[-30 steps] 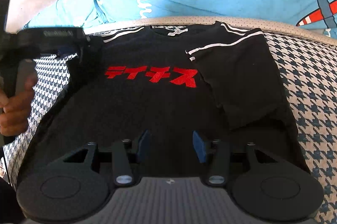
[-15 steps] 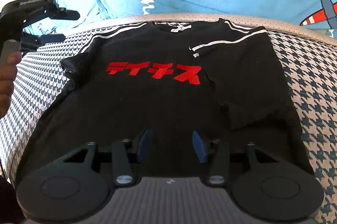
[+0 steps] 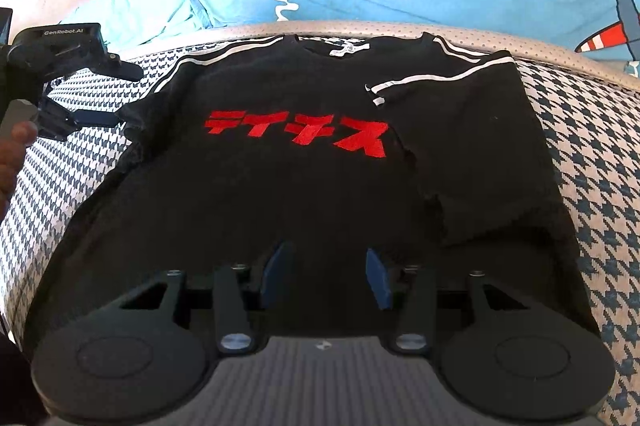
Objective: Fold clothes
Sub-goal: 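Carry the held striped sleeve with the left gripper over onto the shirt body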
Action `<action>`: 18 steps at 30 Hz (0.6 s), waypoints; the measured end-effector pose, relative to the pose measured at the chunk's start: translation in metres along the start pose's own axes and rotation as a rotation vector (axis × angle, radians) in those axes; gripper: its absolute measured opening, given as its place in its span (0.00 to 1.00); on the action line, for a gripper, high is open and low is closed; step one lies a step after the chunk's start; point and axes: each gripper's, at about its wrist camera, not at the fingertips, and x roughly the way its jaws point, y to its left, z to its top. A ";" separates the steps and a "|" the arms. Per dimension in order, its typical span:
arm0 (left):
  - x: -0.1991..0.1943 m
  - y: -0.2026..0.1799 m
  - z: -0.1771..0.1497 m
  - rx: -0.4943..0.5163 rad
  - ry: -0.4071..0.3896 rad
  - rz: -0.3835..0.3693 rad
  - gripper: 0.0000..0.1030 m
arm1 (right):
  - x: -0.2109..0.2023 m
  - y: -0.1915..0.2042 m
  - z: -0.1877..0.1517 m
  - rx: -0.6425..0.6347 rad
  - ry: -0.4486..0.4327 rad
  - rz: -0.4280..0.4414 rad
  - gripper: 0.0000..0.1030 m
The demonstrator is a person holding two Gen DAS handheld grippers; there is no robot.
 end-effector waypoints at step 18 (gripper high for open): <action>0.031 0.028 0.008 -0.156 -0.045 0.000 0.76 | 0.001 -0.001 -0.002 -0.018 0.001 -0.001 0.47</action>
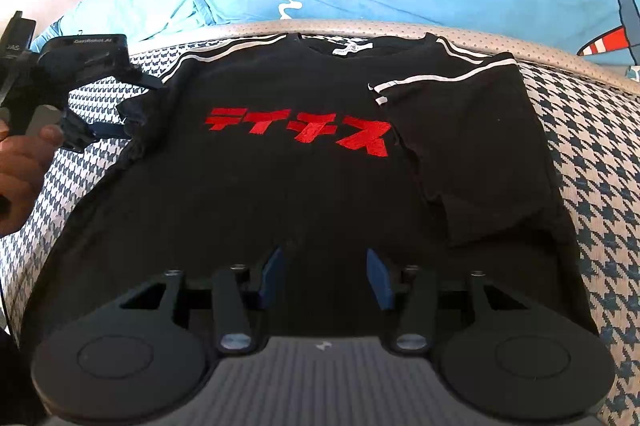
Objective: Fold clothes
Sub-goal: 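Carry the held striped sleeve with the left gripper over onto the shirt body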
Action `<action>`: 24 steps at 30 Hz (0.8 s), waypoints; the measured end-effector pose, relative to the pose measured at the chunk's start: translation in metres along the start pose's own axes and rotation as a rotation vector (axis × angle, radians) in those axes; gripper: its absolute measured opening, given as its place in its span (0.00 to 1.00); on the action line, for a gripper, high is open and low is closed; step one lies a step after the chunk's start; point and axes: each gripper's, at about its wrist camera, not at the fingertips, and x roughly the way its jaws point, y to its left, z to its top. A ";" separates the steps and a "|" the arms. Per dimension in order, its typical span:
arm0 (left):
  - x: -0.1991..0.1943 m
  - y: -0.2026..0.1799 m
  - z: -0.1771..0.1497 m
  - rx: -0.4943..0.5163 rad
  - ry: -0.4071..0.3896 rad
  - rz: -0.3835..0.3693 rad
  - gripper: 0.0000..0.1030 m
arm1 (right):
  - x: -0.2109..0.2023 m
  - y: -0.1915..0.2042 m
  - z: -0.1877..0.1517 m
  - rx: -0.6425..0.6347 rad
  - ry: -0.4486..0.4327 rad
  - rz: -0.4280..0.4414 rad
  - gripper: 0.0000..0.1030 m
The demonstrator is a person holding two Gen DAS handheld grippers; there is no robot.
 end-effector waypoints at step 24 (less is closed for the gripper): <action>0.006 -0.115 -0.041 0.550 -0.189 -0.009 0.29 | 0.001 0.001 -0.002 -0.002 0.000 0.002 0.47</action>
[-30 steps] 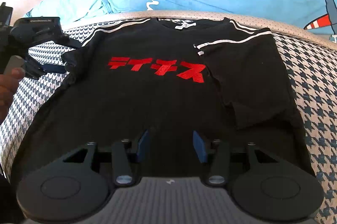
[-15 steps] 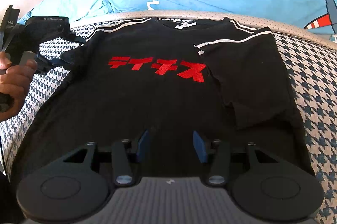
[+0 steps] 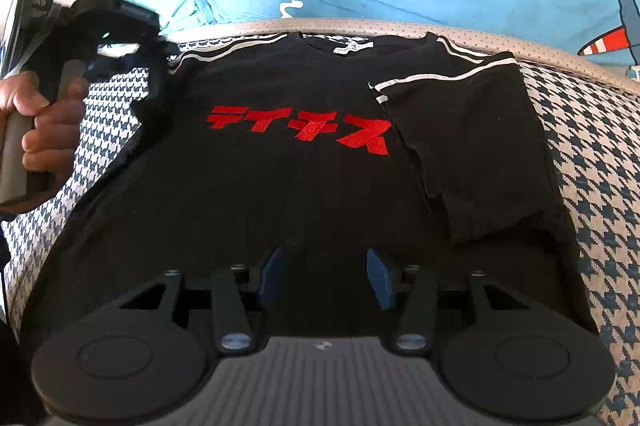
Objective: Fold clothes
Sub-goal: 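Carry the held striped sleeve with the left gripper over onto the shirt body, then open the left gripper to release the folded sleeve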
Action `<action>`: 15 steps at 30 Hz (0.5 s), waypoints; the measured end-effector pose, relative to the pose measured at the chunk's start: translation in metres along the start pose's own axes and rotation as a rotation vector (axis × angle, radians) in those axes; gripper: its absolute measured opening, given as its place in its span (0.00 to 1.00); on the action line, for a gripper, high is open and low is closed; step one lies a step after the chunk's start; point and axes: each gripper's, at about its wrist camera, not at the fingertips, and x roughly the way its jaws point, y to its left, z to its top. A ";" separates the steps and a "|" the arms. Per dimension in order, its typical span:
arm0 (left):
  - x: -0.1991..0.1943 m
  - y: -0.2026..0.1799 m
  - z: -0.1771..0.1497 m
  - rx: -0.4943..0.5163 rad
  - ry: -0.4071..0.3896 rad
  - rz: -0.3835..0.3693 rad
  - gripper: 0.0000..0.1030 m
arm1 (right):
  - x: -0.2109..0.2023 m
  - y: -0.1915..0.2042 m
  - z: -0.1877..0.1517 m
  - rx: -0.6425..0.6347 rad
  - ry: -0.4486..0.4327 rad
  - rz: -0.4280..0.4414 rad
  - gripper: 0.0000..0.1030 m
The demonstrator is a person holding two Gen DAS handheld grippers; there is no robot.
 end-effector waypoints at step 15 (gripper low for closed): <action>-0.022 0.024 0.013 -0.102 -0.057 0.016 0.65 | 0.000 0.001 -0.001 -0.004 -0.001 -0.002 0.47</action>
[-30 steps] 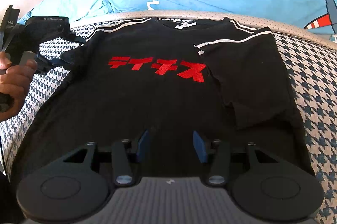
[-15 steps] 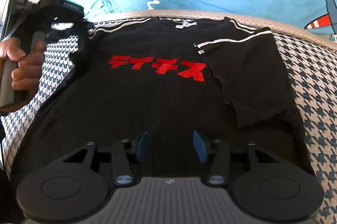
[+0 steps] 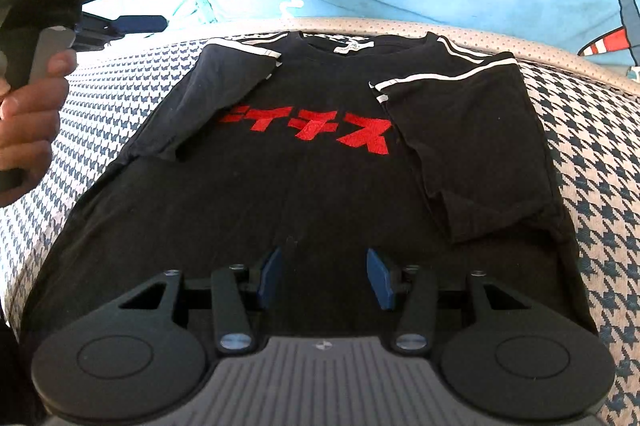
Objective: Fold clothes
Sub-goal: 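Open the left gripper to release the folded sleeve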
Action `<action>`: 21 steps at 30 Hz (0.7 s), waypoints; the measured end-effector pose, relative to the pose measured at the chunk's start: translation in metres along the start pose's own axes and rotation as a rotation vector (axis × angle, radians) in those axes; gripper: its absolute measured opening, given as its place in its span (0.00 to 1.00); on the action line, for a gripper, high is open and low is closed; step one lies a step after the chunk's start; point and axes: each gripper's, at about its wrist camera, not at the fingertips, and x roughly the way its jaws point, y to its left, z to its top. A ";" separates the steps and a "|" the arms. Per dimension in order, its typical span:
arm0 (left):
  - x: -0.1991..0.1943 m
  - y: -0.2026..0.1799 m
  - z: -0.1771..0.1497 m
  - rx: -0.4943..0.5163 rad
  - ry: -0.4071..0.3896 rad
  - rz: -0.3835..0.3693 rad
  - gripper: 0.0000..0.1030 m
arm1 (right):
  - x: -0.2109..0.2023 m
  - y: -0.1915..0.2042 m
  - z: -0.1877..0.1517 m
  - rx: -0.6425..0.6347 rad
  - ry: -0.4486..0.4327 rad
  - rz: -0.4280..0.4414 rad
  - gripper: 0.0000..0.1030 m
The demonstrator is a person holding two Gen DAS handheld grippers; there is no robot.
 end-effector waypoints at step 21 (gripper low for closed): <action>0.083 0.011 -0.021 0.115 0.104 0.287 0.77 | 0.002 0.001 -0.001 -0.011 -0.003 0.016 0.54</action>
